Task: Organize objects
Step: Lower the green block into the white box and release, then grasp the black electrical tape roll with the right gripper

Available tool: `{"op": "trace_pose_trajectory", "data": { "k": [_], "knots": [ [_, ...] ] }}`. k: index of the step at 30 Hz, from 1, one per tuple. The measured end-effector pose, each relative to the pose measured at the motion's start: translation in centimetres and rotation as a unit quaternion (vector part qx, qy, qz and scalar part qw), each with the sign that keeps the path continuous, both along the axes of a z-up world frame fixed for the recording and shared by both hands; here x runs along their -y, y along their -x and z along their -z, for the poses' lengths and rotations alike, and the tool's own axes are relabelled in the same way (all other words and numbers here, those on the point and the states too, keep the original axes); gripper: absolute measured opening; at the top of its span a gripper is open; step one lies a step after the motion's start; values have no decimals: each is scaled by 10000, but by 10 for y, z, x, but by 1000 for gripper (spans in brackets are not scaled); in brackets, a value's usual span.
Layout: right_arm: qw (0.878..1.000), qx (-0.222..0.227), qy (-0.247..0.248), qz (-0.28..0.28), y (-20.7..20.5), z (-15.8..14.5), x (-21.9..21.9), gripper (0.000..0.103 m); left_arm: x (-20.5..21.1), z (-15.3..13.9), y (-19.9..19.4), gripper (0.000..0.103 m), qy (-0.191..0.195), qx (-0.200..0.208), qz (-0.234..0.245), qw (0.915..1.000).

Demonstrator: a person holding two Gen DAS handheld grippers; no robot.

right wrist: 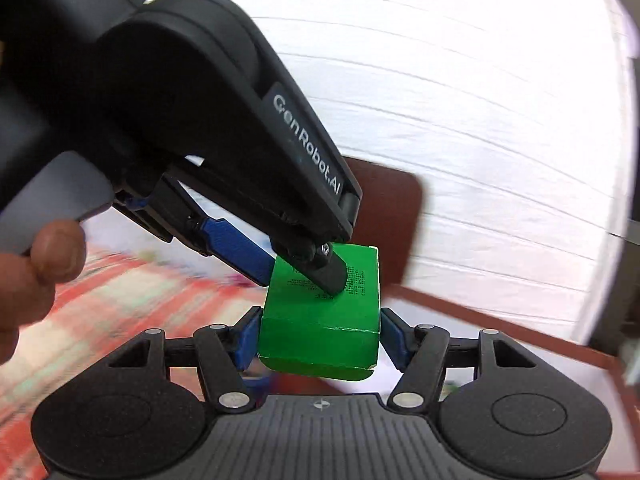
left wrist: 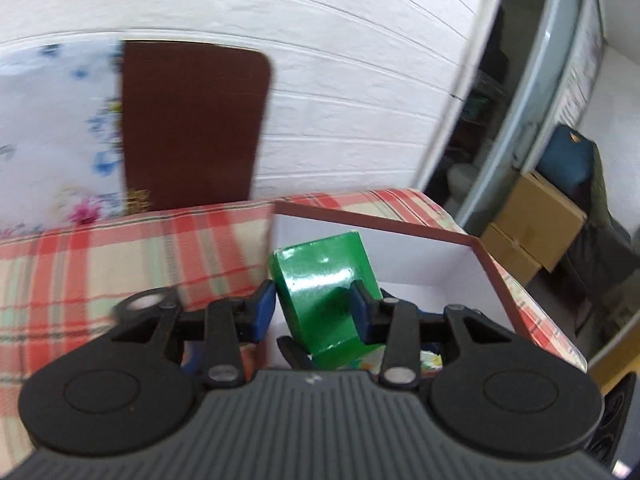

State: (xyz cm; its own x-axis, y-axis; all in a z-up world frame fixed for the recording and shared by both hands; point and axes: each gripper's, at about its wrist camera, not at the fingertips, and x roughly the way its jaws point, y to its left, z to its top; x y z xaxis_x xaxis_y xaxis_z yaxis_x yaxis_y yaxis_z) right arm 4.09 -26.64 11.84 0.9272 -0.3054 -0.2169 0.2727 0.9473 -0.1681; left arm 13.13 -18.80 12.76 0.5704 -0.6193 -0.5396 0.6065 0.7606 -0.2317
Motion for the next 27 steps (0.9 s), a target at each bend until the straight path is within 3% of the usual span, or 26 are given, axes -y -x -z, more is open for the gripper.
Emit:
{"op": "trace_pose_trajectory", "data": {
  "k": [2, 4, 5, 6, 11, 16, 20, 23, 24, 27],
  "knots": [
    [9996, -14, -118, 271, 1, 2, 25, 60, 27, 6, -5, 43, -129, 63, 135, 9998],
    [9984, -19, -199, 530, 1, 6, 46, 62, 49, 11, -9, 53, -396, 217, 46, 9990],
    [9974, -10, -186, 690, -1, 10, 55, 75, 57, 14, -11, 54, -527, 304, -35, 9981],
    [9961, -67, -144, 865, -4, 14, 63, 82, 61, 17, -11, 54, -643, 365, -94, 9972],
    [9929, -68, -434, 1106, 1, 27, 82, 80, 55, 25, -7, 54, -1076, 576, -317, 9920],
    [9927, 137, -497, 1093, 16, 27, 69, 80, 20, 16, 6, 54, -900, 695, -599, 9917],
    [9937, 357, -487, 945, 41, 25, 43, 80, -22, 16, 1, 54, -750, 478, -1131, 9896],
    [9953, 503, -452, 686, 50, 23, 20, 80, -53, 26, -8, 54, -796, 247, -1532, 9847],
    [9960, 511, -508, 531, 37, 21, 30, 80, -63, 30, -11, 54, -811, 155, -1654, 9828],
    [9981, 342, -506, -73, 40, 24, 3, 80, -91, 44, -18, 53, -797, -118, -1959, 9773]
  ]
}}
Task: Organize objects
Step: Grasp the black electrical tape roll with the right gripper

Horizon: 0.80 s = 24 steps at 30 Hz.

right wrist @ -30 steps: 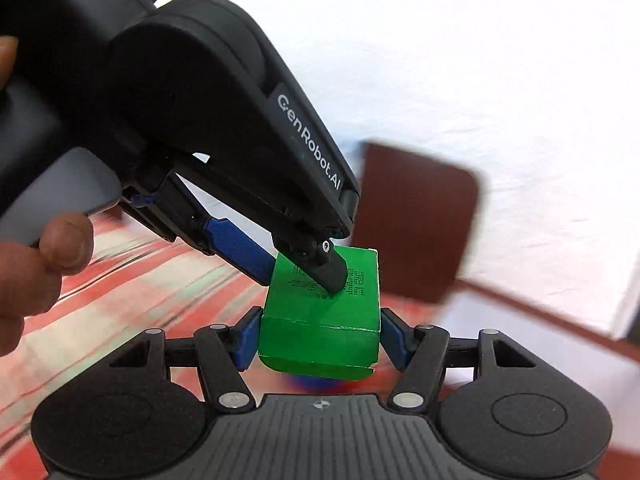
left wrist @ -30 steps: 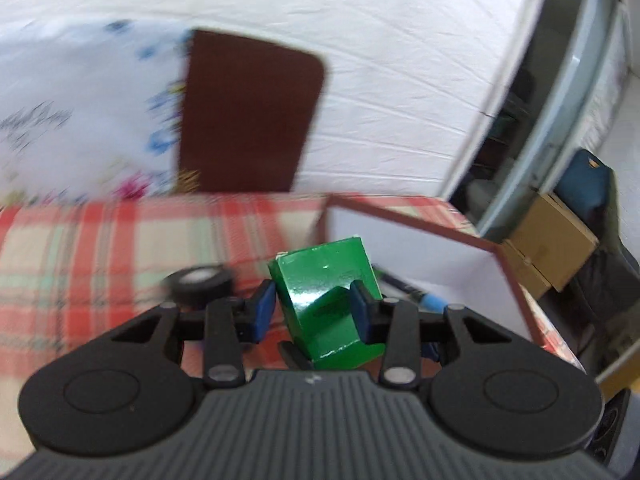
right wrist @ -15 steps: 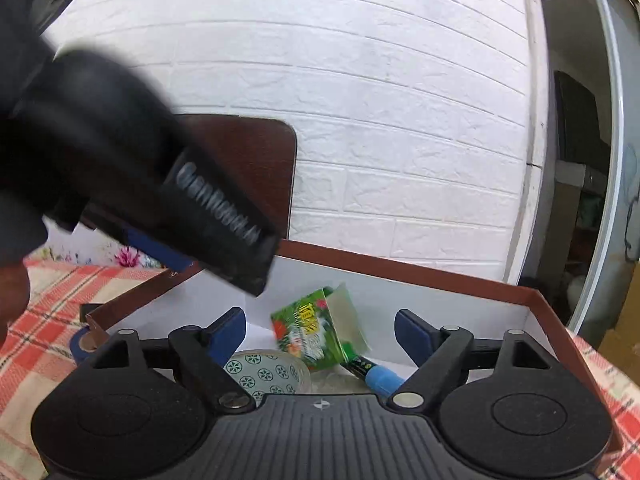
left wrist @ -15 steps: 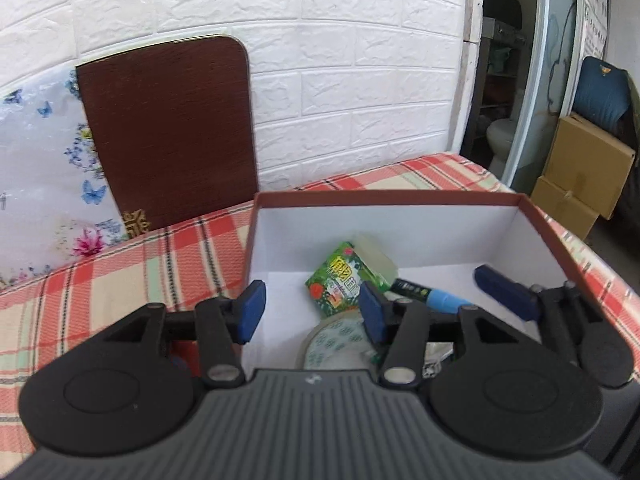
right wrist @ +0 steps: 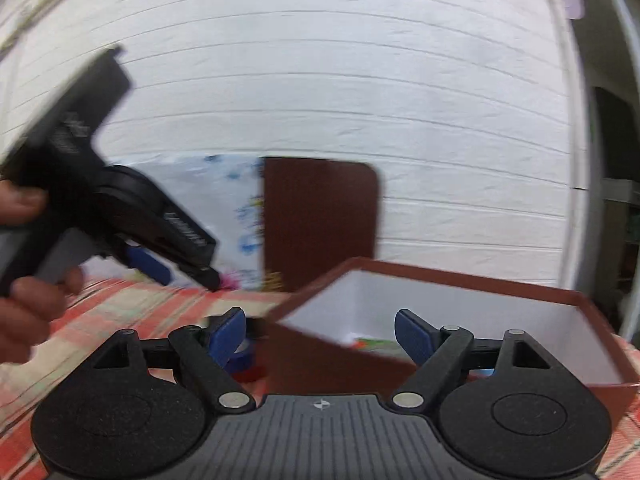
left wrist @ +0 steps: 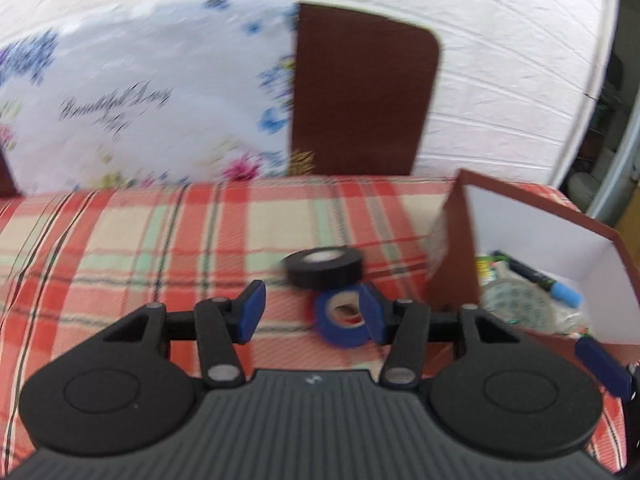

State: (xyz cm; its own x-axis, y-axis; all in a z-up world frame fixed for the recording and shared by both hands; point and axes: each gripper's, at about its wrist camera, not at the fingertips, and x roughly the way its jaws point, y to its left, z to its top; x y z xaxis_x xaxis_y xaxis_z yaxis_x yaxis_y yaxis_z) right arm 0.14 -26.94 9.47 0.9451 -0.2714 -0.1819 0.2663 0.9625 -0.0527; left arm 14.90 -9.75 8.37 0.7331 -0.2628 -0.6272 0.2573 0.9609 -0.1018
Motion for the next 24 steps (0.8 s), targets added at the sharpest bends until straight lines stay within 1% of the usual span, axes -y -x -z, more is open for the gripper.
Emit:
{"op": "trace_pose_trajectory", "data": {
  "k": [1, 3, 5, 7, 8, 10, 12, 13, 15, 16, 19, 21, 22, 23, 24],
  "knots": [
    [9996, -122, 94, -217, -6, 3, -10, 80, -8, 4, -1, 53, 34, -78, -84, 9999],
    [9973, -400, 185, -594, -23, 8, -27, 73, -24, 12, -3, 53, 118, -226, -225, 9994],
    [9937, -719, 193, -837, -42, 14, -38, 63, -38, 19, -5, 53, 180, -320, -341, 9987],
    [9909, -962, 278, -895, -64, 20, -45, 60, -51, 24, -7, 53, 242, -397, -473, 9978],
    [9898, -1060, 328, -894, -76, 23, -48, 56, -58, 26, -9, 53, 288, -443, -530, 9972],
    [9880, -1214, 420, -861, -100, 26, -50, 52, -69, 30, -11, 53, 376, -516, -601, 9962],
    [9878, -1239, 591, -736, -126, 26, -51, 55, -77, 33, -13, 53, 446, -549, -635, 9955],
    [9881, -1248, 651, -613, -135, 26, -53, 60, -81, 33, -14, 53, 484, -561, -644, 9952],
    [9883, -1326, 611, -451, -160, 24, -49, 75, -86, 35, -16, 53, 556, -591, -653, 9946],
    [9875, -1418, 581, -356, -174, 24, -46, 90, -88, 36, -17, 53, 582, -602, -657, 9943],
    [9835, -1750, 447, -130, -210, 29, -35, 92, -95, 39, -18, 54, 645, -637, -677, 9936],
    [9803, -1960, 213, -68, -225, 33, -25, 90, -99, 42, -20, 54, 663, -673, -707, 9930],
    [9784, -2062, 103, -64, -231, 36, -21, 83, -101, 43, -20, 54, 671, -688, -727, 9927],
    [9760, -2174, 28, -82, -236, 39, -17, 78, -104, 44, -21, 54, 688, -710, -756, 9922],
    [9749, -2225, 34, -77, -239, 42, -15, 77, -107, 45, -21, 54, 714, -731, -781, 9917]
  ]
}}
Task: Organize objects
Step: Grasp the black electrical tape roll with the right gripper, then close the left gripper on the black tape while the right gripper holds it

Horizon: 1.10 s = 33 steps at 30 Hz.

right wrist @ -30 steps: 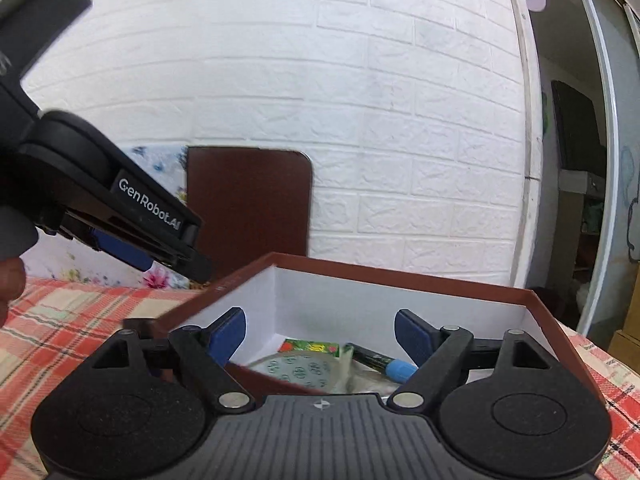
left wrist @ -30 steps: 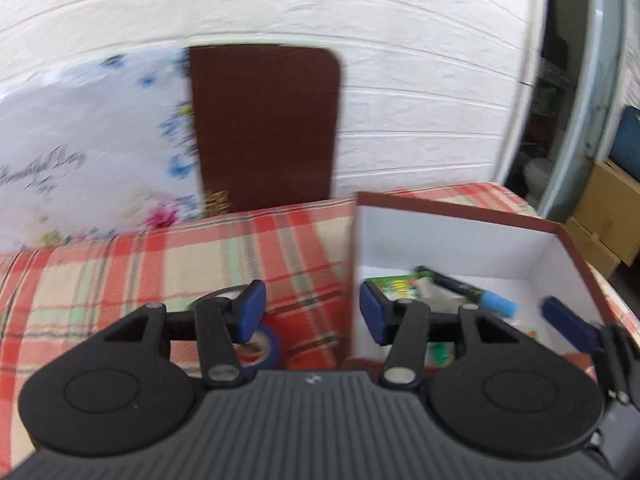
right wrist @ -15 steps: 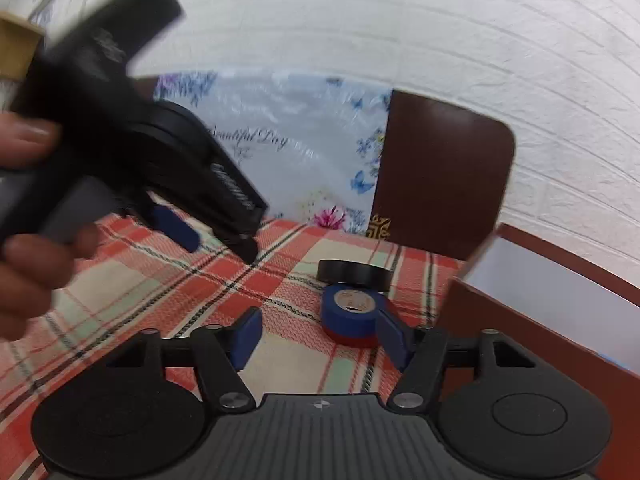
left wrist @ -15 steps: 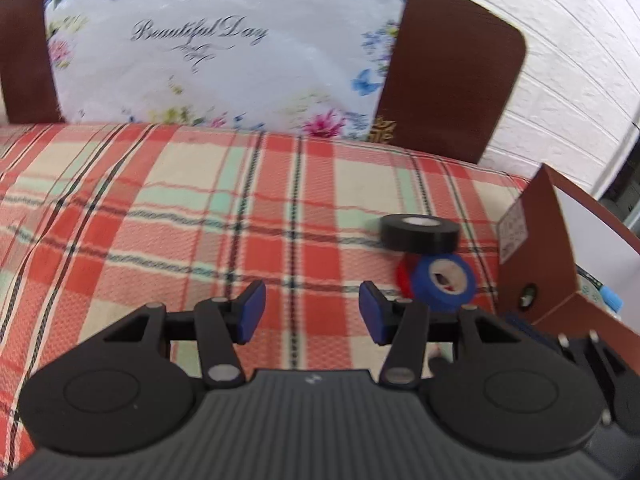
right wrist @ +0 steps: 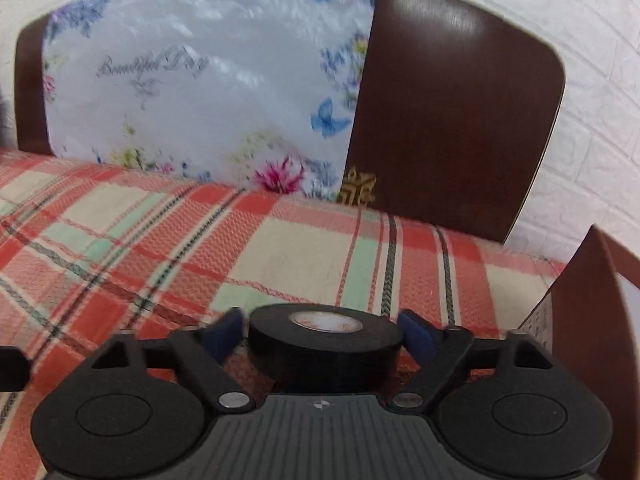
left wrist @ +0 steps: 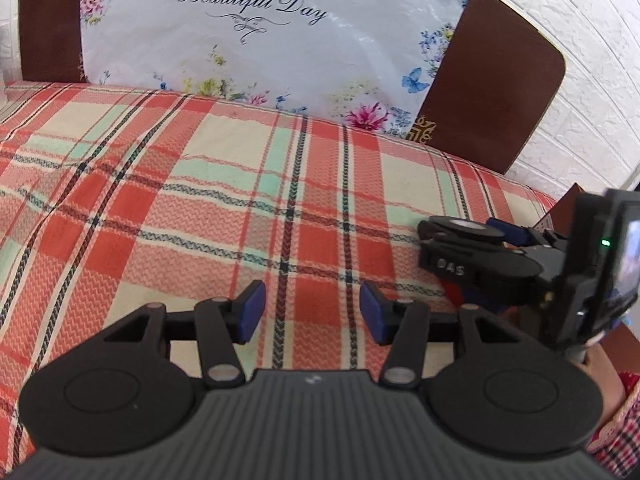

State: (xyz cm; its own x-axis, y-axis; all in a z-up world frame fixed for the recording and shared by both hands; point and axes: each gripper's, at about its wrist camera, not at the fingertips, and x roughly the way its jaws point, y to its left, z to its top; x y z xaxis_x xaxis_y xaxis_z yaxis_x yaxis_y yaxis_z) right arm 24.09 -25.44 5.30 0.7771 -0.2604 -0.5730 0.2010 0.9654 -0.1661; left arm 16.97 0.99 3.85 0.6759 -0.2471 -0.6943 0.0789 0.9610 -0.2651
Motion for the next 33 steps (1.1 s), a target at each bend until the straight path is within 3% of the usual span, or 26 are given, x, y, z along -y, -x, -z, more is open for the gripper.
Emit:
{"op": "trace_pose_trajectory", "data": {
  "k": [4, 7, 13, 16, 19, 21, 26, 27, 29, 33],
  "knots": [
    [9982, 461, -192, -332, 24, -10, -8, 77, -9, 1, 1, 54, 136, -57, -75, 9999],
    [9928, 739, 107, -932, 51, -14, -34, 77, -14, 0, 8, 54, 172, -44, -89, 9998],
    [9828, 553, -155, -1755, 108, 1, -78, 77, -16, 7, 23, 54, 209, -238, 86, 9995],
    [9821, 236, -153, -1864, 124, 8, -88, 76, -9, 12, 28, 54, 278, -371, 259, 9986],
    [9818, 179, 34, -1890, 133, 8, -93, 86, 3, 17, 32, 54, 270, -499, 431, 9975],
    [9820, 81, 86, -1885, 136, 9, -93, 86, 11, 19, 36, 54, 270, -518, 580, 9966],
    [9836, 75, -120, -1800, 146, 11, -84, 84, 31, 25, 40, 53, -123, -488, 697, 9963],
    [9836, 48, -182, -1793, 145, 12, -82, 83, 32, 25, 39, 49, -162, -481, 677, 9964],
    [9824, 2, -371, -1828, 141, 12, -79, 71, 35, 24, 39, 33, -79, -505, 773, 9957],
    [9828, 84, -549, -1764, 144, 9, -77, 71, 46, 6, 45, 31, -171, -411, 802, 9958]
  ]
}}
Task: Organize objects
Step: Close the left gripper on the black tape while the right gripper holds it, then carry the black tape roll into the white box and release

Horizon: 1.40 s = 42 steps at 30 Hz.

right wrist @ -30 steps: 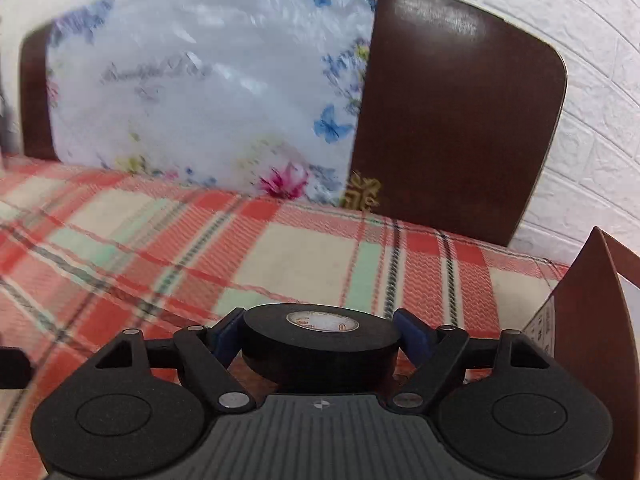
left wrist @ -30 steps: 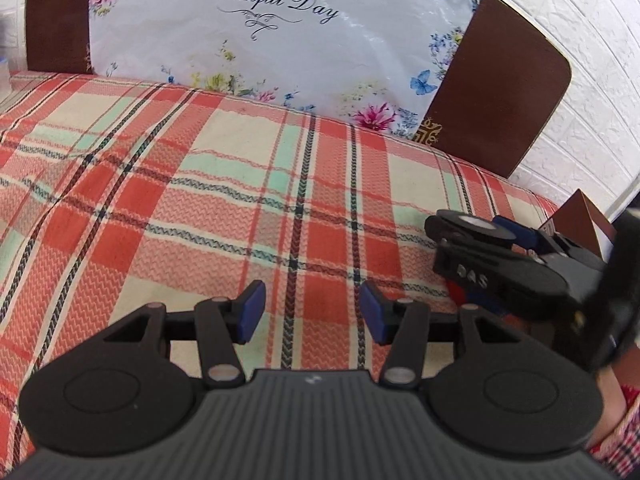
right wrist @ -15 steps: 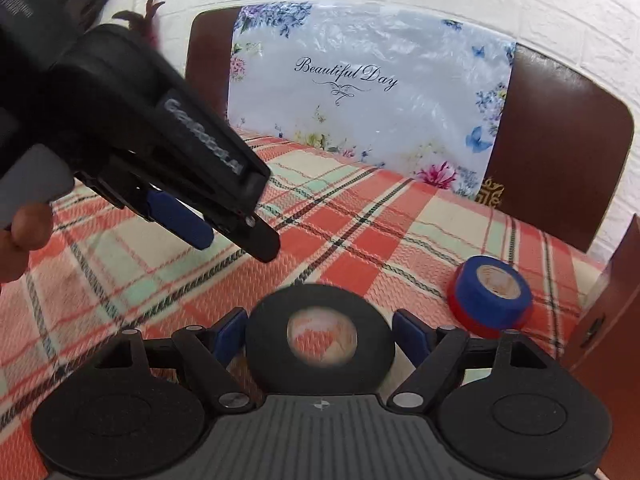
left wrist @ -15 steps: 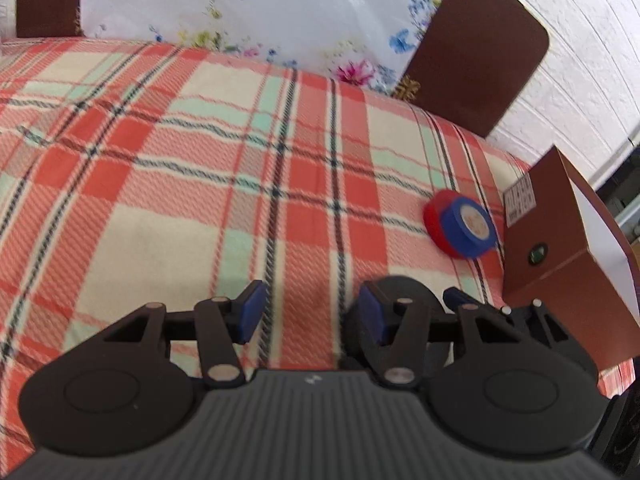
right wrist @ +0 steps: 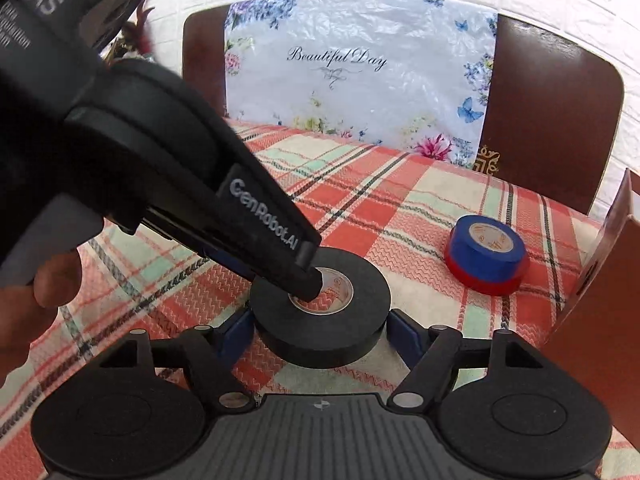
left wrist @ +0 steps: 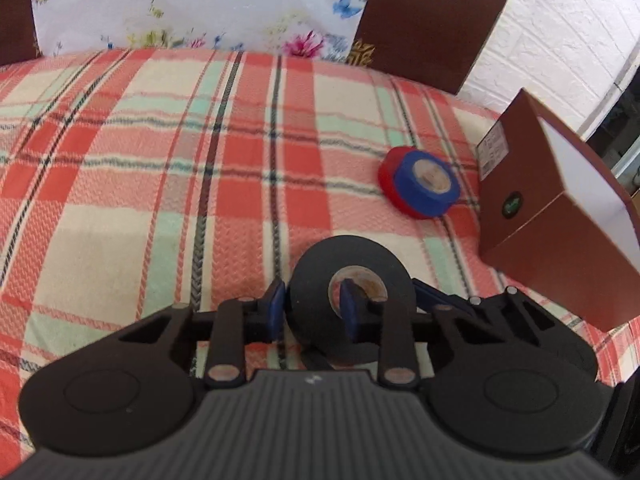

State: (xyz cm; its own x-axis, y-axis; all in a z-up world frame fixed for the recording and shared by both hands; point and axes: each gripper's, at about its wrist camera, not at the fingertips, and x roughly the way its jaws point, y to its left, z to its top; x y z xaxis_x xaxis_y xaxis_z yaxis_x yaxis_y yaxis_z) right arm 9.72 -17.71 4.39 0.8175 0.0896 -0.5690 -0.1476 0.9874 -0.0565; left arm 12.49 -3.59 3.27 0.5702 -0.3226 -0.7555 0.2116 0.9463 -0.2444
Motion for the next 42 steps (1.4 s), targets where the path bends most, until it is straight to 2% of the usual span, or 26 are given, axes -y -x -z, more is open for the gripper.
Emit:
{"op": "trace_pose_trajectory", "data": {
  "k": [5, 9, 12, 18, 24, 25, 26, 28, 30, 34, 42],
  "knots": [
    [9963, 770, 197, 333, 22, -25, 9, 71, 33, -51, 9, 31, 90, 646, 406, 9970],
    [9853, 1399, 529, 830, 40, -52, 34, 72, 82, -84, 13, 31, 88, 1110, 923, 9895],
    [9764, 1639, 653, 1249, 53, -65, 64, 72, 129, -94, 16, 31, 60, 1304, 1362, 9820],
    [9609, 1614, 716, 2134, 78, -69, 137, 72, 222, -87, 21, 32, 48, 1393, 2150, 9666],
    [9482, 1298, 735, 2804, 94, -57, 195, 72, 290, -67, 21, 31, 46, 1236, 2599, 9577],
    [9458, 1273, 721, 2898, 96, -54, 202, 75, 298, -63, 22, 32, 8, 1231, 2641, 9566],
    [9443, 1343, 643, 2936, 99, -53, 208, 81, 303, -59, 23, 32, -83, 1250, 2654, 9560],
    [9382, 1388, 725, 3087, 100, -52, 213, 85, 308, -55, 26, 32, -283, 1304, 2643, 9552],
    [9349, 1445, 794, 3142, 101, -51, 213, 84, 303, -56, 28, 32, -312, 1338, 2659, 9542],
    [9355, 1470, 623, 3152, 99, -48, 207, 83, 287, -65, 34, 33, -490, 1535, 2530, 9539],
    [9353, 1589, 520, 3120, 104, -51, 176, 83, 241, -78, 47, 39, -721, 1671, 2086, 9609]
  ]
}}
